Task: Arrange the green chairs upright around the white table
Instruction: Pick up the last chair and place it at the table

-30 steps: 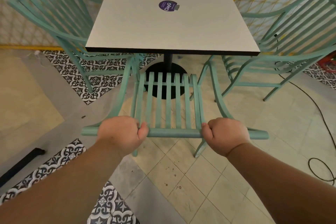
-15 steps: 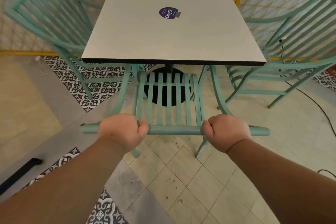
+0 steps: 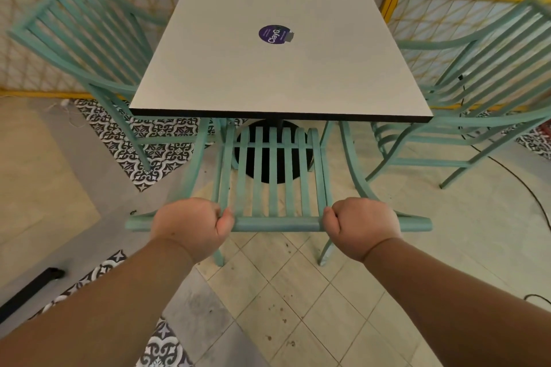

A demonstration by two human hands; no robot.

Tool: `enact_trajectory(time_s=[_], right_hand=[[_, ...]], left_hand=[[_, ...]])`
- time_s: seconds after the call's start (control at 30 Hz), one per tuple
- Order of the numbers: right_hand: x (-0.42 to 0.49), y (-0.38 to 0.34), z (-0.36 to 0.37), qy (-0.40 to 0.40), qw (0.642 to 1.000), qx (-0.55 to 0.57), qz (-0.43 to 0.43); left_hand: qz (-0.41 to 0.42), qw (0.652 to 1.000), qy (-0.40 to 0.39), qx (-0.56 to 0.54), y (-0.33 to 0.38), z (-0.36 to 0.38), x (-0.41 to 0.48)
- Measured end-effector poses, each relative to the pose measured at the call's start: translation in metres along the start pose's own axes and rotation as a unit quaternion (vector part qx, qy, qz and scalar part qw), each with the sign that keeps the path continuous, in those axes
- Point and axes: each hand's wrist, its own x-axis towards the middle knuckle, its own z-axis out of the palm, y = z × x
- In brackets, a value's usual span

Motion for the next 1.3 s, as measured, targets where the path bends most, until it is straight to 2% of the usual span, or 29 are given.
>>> enact_trajectory(time_s=[0.4,0.67,0.77,0.83,0.97,1.07,1.2,1.3], right_hand=[[0.002,-0.001,-0.005,-0.026,1.0,-0.002,0.004],[-0.002,-0.008,-0.017,-0.072,0.997,-0.01,0.013],[-0.006,-0.01,-0.03,-0.136,0.989,-0.033,0.045],[-0.014,-0.012,-0.042,-0.15,0.986,0.004,0.073],[-0.04,0.007,-0.099,-0.021,0.987,0.135,0.085],[-0.06,0.035,-0.149,0.058,0.987,0.133,0.069],[-0.072,0.068,-0.187,0.103,0.984,0.12,0.083],[-0.077,0.085,-0.194,0.115,0.982,0.121,0.092]], left_hand=[[0.013,0.999,-0.032,-0.01,-0.001,-0.008,0.001],[0.003,0.986,-0.144,-0.078,-0.003,-0.03,0.003],[-0.001,0.978,-0.2,-0.051,0.001,-0.043,0.005],[-0.008,0.976,-0.215,-0.036,0.003,-0.055,0.004],[0.026,0.99,-0.094,-0.101,0.017,-0.109,0.008],[0.065,0.99,-0.019,-0.121,0.031,-0.171,0.015],[0.087,0.987,0.036,-0.131,0.051,-0.232,0.02],[0.091,0.986,0.036,-0.133,0.068,-0.248,0.023]])
